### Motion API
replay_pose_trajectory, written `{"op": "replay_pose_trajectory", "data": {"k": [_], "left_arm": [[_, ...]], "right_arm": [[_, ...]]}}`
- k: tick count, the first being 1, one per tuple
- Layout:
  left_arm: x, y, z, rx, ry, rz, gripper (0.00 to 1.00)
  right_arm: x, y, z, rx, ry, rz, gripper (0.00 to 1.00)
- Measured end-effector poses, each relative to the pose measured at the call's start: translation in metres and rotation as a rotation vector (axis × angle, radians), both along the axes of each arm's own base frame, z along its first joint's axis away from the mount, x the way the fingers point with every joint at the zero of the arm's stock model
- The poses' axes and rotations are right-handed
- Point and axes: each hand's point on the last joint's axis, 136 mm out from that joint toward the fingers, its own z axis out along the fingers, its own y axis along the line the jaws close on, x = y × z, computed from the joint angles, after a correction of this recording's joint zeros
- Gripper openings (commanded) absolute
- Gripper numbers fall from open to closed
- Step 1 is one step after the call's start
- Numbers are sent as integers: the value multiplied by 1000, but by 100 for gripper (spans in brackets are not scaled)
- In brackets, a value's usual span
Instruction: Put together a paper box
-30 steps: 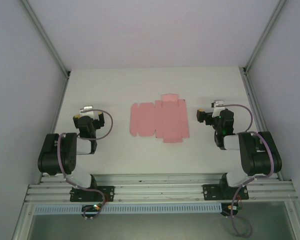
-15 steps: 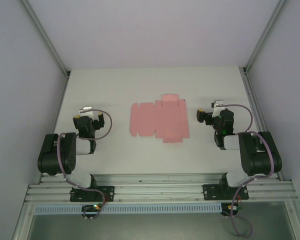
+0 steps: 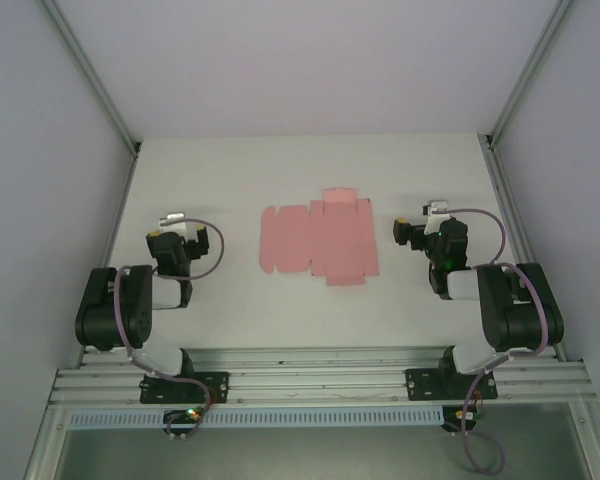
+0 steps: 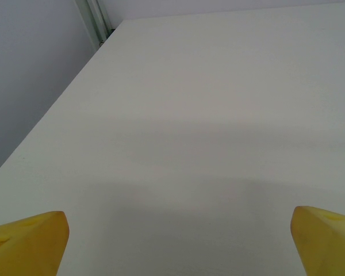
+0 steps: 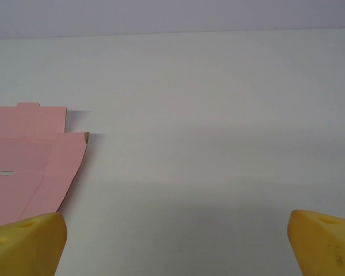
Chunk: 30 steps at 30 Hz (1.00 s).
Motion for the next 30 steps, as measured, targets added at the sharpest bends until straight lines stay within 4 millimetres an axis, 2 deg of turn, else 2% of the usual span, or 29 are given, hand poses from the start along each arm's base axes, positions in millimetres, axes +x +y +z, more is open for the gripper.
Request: {"op": "replay_pose_trajectory", "data": {"k": [2, 5, 7, 11, 13, 15, 17, 19, 21, 23, 26, 30], "left_arm": [[0, 0, 0, 0, 19, -3, 100], [0, -1, 21, -1, 10, -4, 100], [0, -1, 49, -11, -31, -1, 100], [2, -10, 104, -108, -91, -16, 100], [3, -24, 122, -176, -91, -47, 100], [5, -44, 128, -247, -56, -92, 100], [6, -70, 122, -317, 7, -149, 100], [6, -95, 109, -378, 85, -201, 100], [5, -117, 89, -432, 183, -234, 100], [4, -135, 69, -480, 288, -254, 100], [6, -160, 46, -545, 434, -292, 100], [12, -193, 30, -592, 581, -351, 100]], "right_arm": [[-1, -2, -1, -1, 8, -12, 100], [-2, -5, 3, -6, 51, -35, 100], [0, -6, 22, -1, 63, -52, 100], [13, 1, 88, 75, 42, -78, 100], [17, 15, 111, 125, 55, -61, 99], [17, 41, 118, 158, 102, -13, 98], [14, 74, 111, 184, 179, 55, 92], [14, 107, 97, 211, 271, 133, 85], [13, 137, 76, 248, 379, 211, 81], [13, 158, 53, 280, 481, 255, 76], [13, 171, 17, 306, 609, 263, 73], [10, 168, -24, 309, 734, 224, 71]]}}
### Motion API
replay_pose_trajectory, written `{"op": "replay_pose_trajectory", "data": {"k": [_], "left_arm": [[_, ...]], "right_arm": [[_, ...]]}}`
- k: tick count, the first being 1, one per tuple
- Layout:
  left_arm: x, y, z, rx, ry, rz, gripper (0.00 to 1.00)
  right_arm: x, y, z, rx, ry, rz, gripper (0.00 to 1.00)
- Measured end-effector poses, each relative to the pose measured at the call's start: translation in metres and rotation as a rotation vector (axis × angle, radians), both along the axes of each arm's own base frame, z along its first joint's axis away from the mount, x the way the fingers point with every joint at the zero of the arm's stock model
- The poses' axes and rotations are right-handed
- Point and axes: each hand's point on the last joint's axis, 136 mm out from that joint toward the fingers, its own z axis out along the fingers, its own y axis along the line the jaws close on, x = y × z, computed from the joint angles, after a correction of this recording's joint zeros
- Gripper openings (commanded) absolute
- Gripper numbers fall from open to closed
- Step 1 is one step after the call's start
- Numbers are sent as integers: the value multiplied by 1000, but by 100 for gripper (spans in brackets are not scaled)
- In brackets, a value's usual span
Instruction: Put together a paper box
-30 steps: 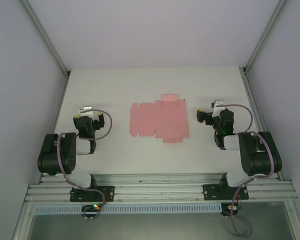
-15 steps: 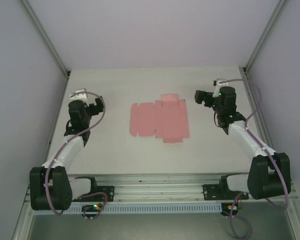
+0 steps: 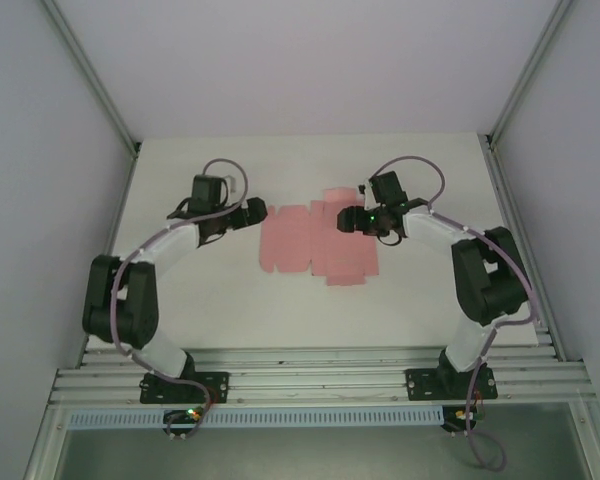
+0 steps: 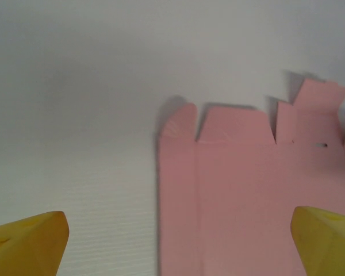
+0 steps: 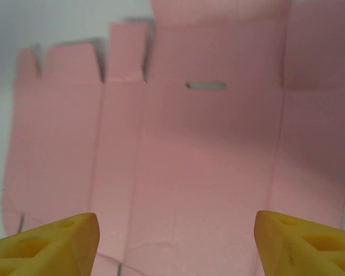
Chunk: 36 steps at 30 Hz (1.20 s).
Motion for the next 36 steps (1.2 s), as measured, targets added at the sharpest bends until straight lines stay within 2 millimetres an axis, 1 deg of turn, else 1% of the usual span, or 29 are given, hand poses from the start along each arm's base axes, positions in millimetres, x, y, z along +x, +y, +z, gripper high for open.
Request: {"op": "replay_pose_trajectory", "data": {"k": [3, 5, 7, 11, 15, 20, 24, 28, 31, 32, 34, 36], "left_arm": [[-2, -21, -10, -41, 74, -60, 100], [-4, -30, -19, -70, 130, -88, 100], [-5, -35, -30, -84, 187, -103, 100], [-11, -43, -52, -100, 291, -128, 100], [-19, -47, -60, -125, 355, -151, 100], [-23, -53, -63, -154, 385, -174, 100], [-24, -57, -61, -180, 394, -191, 100], [-27, -71, -55, -250, 397, -239, 98], [-24, -81, -47, -324, 364, -268, 95], [-25, -82, -45, -342, 355, -273, 93], [-28, -83, -42, -364, 343, -279, 86], [-30, -83, -35, -370, 329, -280, 74]], "right_arm": [[-3, -7, -23, -12, 67, -13, 69], [-5, -11, -35, -20, 100, -22, 69], [-5, -14, -43, -25, 119, -27, 69], [-2, -15, -43, -20, 111, -32, 68], [-1, -17, -43, -19, 108, -36, 66], [1, -18, -45, -17, 101, -39, 66], [2, -18, -46, -15, 90, -36, 66], [3, -18, -46, -7, 76, -36, 66], [5, -16, -46, 9, 65, -32, 66], [5, -16, -46, 12, 63, -31, 66], [6, -17, -46, 22, 54, -31, 66], [6, -16, -45, 33, 48, -28, 66]]}}
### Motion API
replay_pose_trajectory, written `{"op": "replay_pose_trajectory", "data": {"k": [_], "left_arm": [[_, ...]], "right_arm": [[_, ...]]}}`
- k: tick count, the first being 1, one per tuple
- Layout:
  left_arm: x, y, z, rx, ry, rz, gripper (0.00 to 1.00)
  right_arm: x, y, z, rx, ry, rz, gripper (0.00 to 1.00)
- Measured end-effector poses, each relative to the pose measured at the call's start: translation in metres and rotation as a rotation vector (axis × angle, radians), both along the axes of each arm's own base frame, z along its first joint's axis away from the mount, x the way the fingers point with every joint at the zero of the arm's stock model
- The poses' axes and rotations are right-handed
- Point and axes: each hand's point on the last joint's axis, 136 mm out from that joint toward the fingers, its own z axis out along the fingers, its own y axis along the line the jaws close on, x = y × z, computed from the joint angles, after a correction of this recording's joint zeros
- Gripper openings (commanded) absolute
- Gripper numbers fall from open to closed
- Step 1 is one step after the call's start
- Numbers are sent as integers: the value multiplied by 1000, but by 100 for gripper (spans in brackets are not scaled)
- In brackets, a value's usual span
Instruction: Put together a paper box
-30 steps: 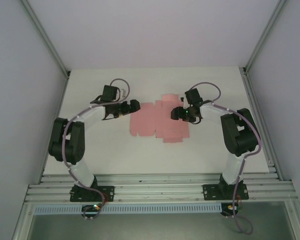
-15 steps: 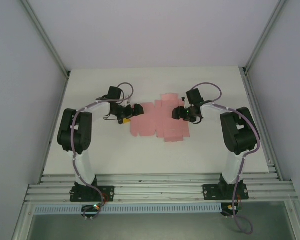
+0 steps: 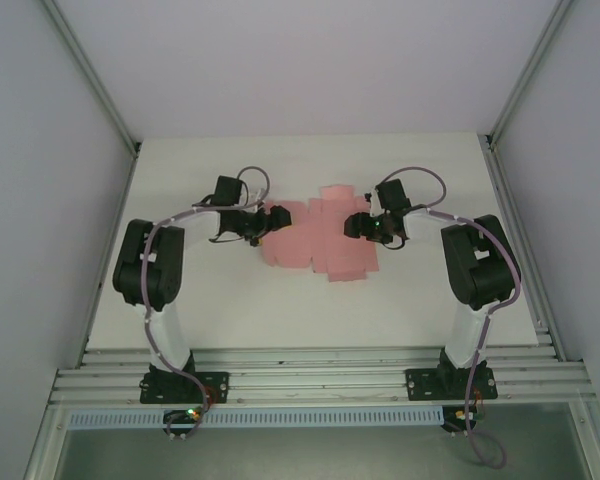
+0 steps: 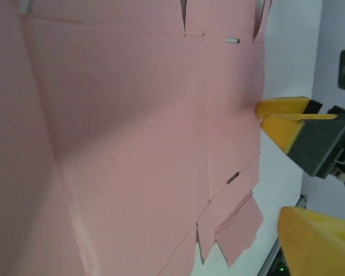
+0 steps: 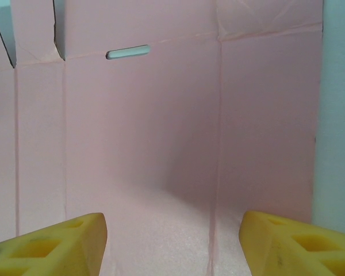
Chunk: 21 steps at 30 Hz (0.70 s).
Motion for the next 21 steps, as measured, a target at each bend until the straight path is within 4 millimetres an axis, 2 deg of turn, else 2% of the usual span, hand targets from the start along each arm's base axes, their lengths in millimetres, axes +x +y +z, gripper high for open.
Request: {"op": "replay_pose_trajectory", "data": {"k": [5, 7, 11, 12, 17, 19, 21], "left_arm": [[4, 3, 17, 22, -76, 2, 31], [6, 5, 17, 40, -90, 6, 20], [5, 7, 13, 77, -97, 0, 6], [4, 7, 12, 86, -99, -2, 0], [2, 5, 18, 111, -133, -15, 0], [2, 4, 29, 101, -167, -22, 0], [2, 1, 52, 63, -231, -35, 0]], "right_arm": [[-1, 1, 2, 26, -31, 7, 66], [-2, 1, 3, 35, -42, 8, 67], [-7, -5, 6, 41, -45, 0, 68], [-9, -7, 7, 41, -43, -4, 68], [-23, -27, 22, 57, -66, -41, 71], [-28, -39, 36, 69, -99, -70, 74], [-33, -53, 56, 88, -153, -105, 78]]}}
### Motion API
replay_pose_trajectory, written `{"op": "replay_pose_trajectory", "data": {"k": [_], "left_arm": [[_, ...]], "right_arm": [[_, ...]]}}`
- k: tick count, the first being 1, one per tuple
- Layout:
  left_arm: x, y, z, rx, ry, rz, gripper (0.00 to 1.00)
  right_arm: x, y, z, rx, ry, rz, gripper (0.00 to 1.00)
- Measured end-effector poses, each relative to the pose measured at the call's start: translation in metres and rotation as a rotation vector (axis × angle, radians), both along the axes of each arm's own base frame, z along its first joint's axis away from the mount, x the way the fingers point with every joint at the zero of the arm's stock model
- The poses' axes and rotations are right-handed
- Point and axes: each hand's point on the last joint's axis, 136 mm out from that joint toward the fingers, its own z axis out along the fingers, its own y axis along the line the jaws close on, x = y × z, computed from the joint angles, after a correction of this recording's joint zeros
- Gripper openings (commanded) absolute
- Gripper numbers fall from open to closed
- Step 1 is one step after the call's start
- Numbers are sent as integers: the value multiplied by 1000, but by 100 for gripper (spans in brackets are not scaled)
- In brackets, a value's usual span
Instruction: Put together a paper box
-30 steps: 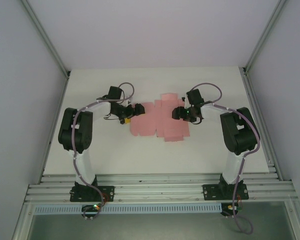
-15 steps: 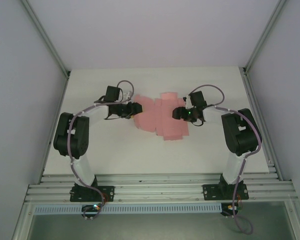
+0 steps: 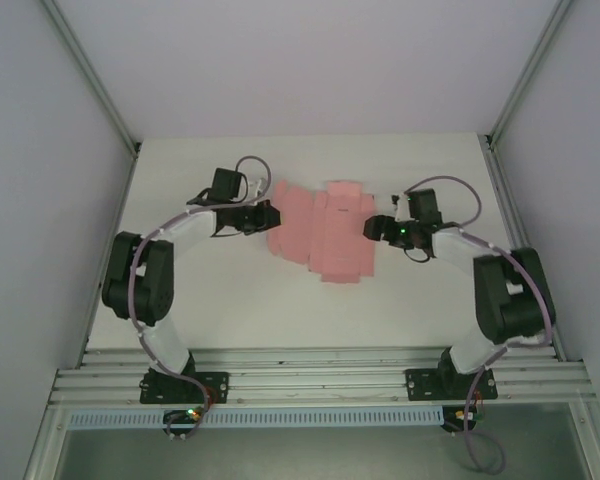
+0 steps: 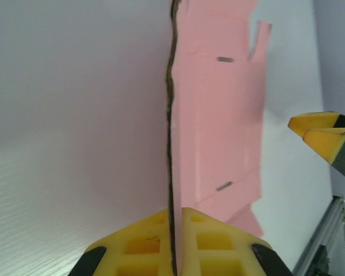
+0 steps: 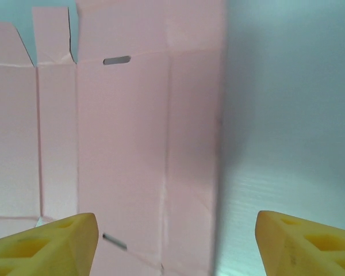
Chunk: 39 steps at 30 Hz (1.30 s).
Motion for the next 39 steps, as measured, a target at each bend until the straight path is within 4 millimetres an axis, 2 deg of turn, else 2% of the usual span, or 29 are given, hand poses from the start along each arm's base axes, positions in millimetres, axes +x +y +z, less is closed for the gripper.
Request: {"op": "replay_pose_trajectory", "data": {"k": [2, 3, 4, 6, 9, 12, 20, 24, 28, 31, 39], "left_arm": [[-2, -4, 28, -47, -82, -24, 0], [-5, -6, 46, -77, -131, -43, 0], [-8, -10, 64, -103, -179, -65, 0], [-21, -19, 99, -156, -281, -128, 0], [-49, -33, 138, -206, -404, -230, 0], [-76, -42, 167, -242, -490, -303, 0], [-114, -33, 236, -347, -672, -364, 0], [-128, -31, 250, -372, -707, -390, 0], [-135, -31, 255, -382, -721, -402, 0], [-138, -31, 257, -386, -726, -408, 0], [-142, -31, 261, -391, -736, -411, 0]], "right_arm": [[-6, -13, 21, 26, -65, -33, 82], [-9, -19, 32, 40, -100, -46, 91], [-12, -24, 41, 48, -130, -55, 95], [-17, -33, 61, 65, -195, -71, 99], [-24, -38, 85, 99, -281, -64, 100], [-31, -39, 103, 136, -359, -39, 100], [-43, -36, 131, 266, -481, 54, 95], [-46, -27, 151, 318, -561, 126, 93], [-49, -20, 168, 355, -620, 183, 88], [-50, -17, 172, 374, -632, 208, 83], [-43, -8, 176, 420, -640, 261, 84]]}}
